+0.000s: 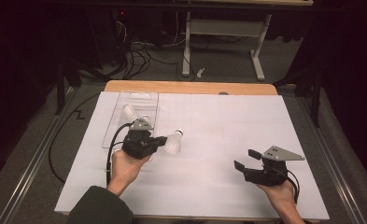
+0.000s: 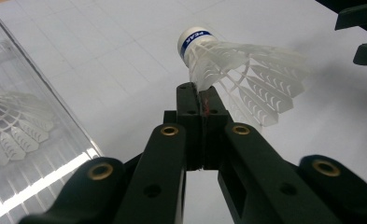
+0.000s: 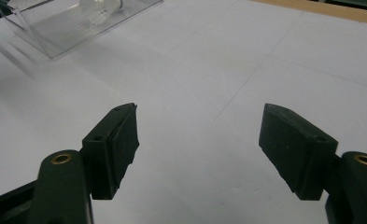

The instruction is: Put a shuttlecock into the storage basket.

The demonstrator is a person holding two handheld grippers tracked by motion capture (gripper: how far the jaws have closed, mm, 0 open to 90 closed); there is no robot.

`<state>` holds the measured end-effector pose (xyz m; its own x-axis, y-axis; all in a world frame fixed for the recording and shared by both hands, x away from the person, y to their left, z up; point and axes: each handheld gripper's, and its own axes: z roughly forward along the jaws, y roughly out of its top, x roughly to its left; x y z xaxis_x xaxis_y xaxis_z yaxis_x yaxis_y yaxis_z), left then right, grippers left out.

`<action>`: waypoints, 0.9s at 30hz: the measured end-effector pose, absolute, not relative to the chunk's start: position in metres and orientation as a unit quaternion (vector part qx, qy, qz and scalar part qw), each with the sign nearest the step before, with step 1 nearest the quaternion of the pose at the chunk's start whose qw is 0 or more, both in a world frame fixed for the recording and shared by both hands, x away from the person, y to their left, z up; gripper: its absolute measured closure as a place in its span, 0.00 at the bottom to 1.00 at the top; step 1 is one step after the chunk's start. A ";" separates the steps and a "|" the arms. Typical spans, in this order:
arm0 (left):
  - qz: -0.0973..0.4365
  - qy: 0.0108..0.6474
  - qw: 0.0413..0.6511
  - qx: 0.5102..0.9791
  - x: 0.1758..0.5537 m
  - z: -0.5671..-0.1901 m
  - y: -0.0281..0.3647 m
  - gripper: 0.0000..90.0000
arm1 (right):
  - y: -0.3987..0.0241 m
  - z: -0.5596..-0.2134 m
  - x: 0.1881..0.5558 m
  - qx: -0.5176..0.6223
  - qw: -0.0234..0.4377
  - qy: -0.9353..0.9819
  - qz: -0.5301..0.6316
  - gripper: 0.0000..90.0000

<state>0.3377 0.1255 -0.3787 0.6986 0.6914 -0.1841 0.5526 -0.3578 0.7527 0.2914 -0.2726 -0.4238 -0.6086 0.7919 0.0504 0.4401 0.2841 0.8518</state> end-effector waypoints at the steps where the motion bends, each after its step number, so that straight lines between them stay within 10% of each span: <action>1: 0.082 0.380 0.422 0.819 0.338 -0.379 0.126 1.00 | -0.273 -0.424 0.291 0.396 0.198 0.776 0.449 0.32; 27: 0.081 0.396 0.433 0.806 0.339 -0.369 0.149 1.00 | -0.286 -0.434 0.284 0.397 0.206 0.765 0.463 0.31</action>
